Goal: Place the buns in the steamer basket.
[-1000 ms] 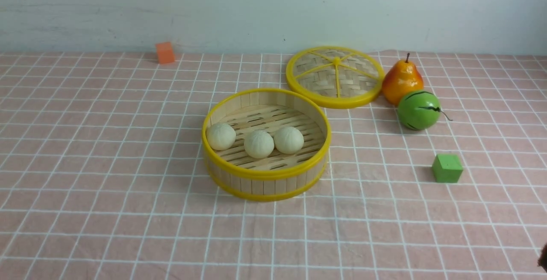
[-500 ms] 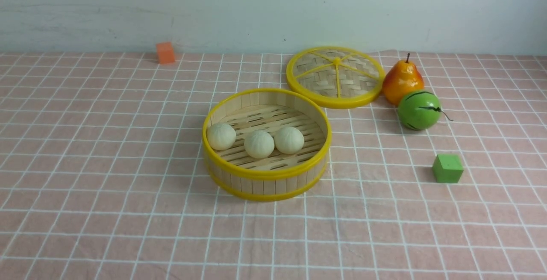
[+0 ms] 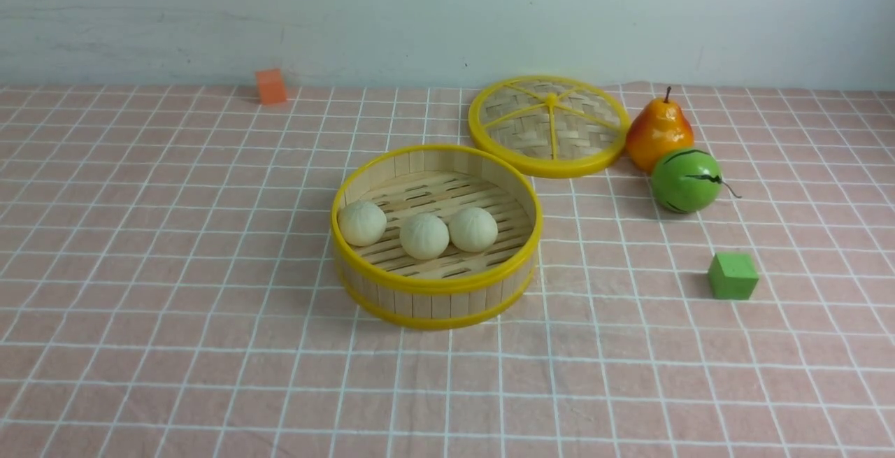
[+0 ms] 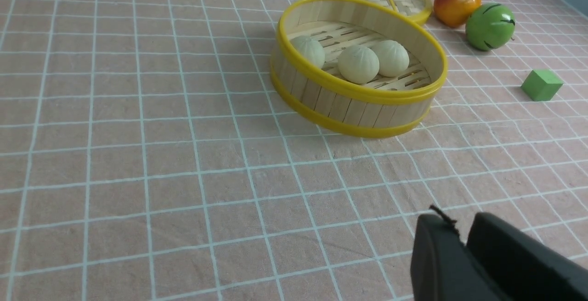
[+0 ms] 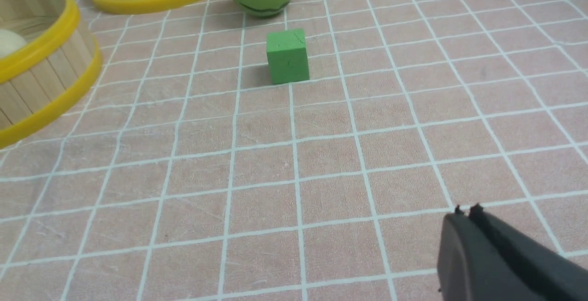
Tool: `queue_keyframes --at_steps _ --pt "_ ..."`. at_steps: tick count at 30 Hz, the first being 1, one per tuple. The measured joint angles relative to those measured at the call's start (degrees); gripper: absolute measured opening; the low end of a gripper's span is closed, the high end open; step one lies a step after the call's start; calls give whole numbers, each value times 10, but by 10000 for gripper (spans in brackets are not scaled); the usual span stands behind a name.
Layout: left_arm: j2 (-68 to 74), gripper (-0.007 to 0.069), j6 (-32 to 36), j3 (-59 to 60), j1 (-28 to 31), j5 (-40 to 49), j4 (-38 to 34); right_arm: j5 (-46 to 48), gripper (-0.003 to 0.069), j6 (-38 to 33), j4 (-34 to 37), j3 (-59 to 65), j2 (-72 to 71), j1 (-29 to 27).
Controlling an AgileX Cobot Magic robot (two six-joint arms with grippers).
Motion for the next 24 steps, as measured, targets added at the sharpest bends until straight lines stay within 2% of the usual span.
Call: queue_keyframes --at_steps 20,24 --pt "0 110 0 0 0 0 0 0 -4 0 2 0 0 0" --pt "0 110 1 19 0 -19 -28 0 0 0 2 0 0 0"
